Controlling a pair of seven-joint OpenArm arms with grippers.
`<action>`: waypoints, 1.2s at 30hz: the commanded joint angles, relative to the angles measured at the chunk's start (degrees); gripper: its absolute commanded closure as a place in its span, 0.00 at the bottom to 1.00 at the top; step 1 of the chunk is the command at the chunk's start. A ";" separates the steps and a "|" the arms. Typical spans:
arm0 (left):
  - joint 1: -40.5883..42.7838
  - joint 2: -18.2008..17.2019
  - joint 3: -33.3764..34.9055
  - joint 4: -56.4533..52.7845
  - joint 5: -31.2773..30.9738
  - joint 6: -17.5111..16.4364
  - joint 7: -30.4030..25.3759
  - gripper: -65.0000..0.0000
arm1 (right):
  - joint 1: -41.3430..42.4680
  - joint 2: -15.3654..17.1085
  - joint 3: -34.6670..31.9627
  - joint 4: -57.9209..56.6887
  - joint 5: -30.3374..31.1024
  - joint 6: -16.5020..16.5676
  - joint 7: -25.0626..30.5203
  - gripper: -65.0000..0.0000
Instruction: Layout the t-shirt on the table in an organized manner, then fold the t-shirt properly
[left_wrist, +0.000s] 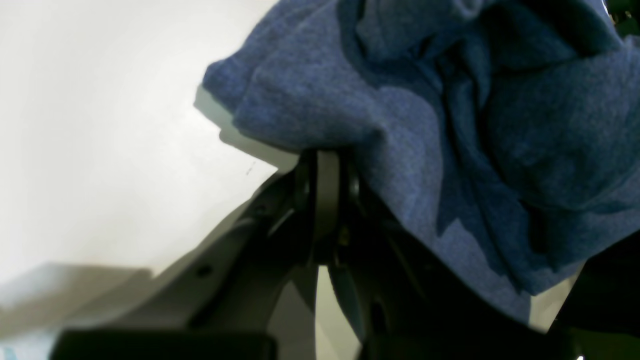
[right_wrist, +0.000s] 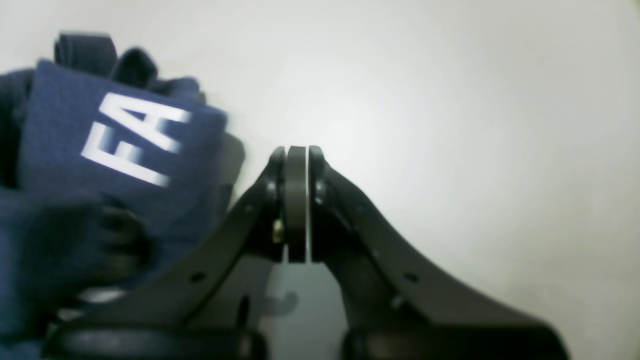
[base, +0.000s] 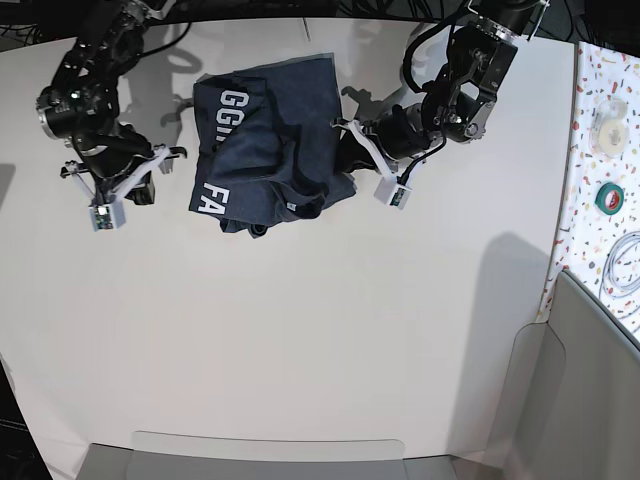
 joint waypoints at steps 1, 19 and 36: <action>2.63 -1.50 0.96 -4.83 11.53 8.37 13.64 0.97 | 0.62 -0.14 -1.24 1.09 -0.69 0.33 2.52 1.00; 2.63 -1.50 0.96 -4.83 11.53 8.37 13.64 0.97 | -1.22 -0.75 -16.10 1.27 -7.55 -0.90 7.09 1.00; 2.63 -1.59 0.96 -4.83 11.53 8.37 13.64 0.97 | -6.06 -0.84 -12.23 -2.95 -7.46 -20.33 23.97 1.00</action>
